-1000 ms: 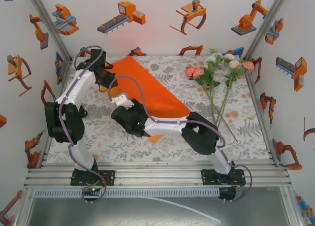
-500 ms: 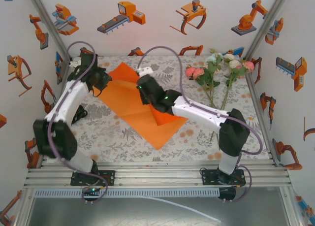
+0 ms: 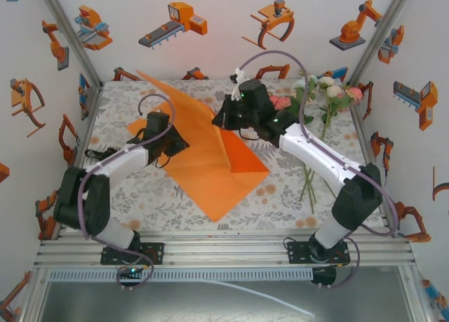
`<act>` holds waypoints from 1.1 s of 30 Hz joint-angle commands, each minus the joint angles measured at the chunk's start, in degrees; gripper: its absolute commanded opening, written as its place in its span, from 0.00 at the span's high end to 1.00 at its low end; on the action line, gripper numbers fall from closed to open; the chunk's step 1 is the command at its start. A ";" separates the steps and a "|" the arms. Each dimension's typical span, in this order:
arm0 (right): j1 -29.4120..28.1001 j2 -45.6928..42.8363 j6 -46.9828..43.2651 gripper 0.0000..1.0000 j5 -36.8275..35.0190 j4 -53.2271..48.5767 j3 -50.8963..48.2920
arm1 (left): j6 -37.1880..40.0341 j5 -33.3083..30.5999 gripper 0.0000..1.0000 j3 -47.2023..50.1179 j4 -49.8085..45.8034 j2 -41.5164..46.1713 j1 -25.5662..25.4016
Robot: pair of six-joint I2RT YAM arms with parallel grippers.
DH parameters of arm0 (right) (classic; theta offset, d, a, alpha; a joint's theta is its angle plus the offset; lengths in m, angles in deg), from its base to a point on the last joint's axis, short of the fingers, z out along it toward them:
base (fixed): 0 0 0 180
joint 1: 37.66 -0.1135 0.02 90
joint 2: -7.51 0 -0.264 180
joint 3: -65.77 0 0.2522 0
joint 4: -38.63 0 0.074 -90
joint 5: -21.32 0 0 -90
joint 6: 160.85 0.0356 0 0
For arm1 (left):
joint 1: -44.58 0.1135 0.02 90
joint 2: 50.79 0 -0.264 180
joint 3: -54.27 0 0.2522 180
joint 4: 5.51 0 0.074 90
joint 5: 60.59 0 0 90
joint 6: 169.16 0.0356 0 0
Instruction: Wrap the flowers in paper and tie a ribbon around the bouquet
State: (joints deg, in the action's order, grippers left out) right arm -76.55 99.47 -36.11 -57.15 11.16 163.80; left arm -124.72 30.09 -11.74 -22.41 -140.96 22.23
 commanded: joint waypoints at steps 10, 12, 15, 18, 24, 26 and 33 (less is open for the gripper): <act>10.29 -8.90 6.22 1.00 4.63 3.93 -11.50 | -3.34 -4.02 0.74 -2.06 -10.02 -9.95 4.97; 11.88 -10.31 6.02 1.00 4.64 3.77 -13.87 | -3.12 -4.79 0.75 -2.45 -11.49 -10.85 6.22; 14.66 -13.20 5.42 1.00 4.54 2.82 -17.62 | -2.52 -5.53 0.76 -4.00 -13.15 -12.88 8.86; 17.57 -17.22 4.23 1.00 3.51 0.97 -22.10 | -1.70 -6.72 0.76 -6.56 -14.12 -14.97 12.25; 18.50 -25.77 5.69 1.00 4.84 -1.50 -36.05 | 4.67 -5.63 0.77 -20.69 -12.63 -21.38 17.32; 16.87 -29.95 8.56 1.00 5.60 1.48 -44.49 | 6.26 -4.52 0.73 -27.10 -11.14 -24.59 17.46; 10.42 -43.45 10.06 0.51 -0.13 -2.50 -55.92 | 7.64 4.57 0.58 -38.72 -11.71 -26.30 17.10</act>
State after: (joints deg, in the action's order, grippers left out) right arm -65.84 60.67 -26.87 -53.63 10.50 106.69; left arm -119.13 30.07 -49.36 -33.03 -170.40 39.85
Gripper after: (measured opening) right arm 0.430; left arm 0.415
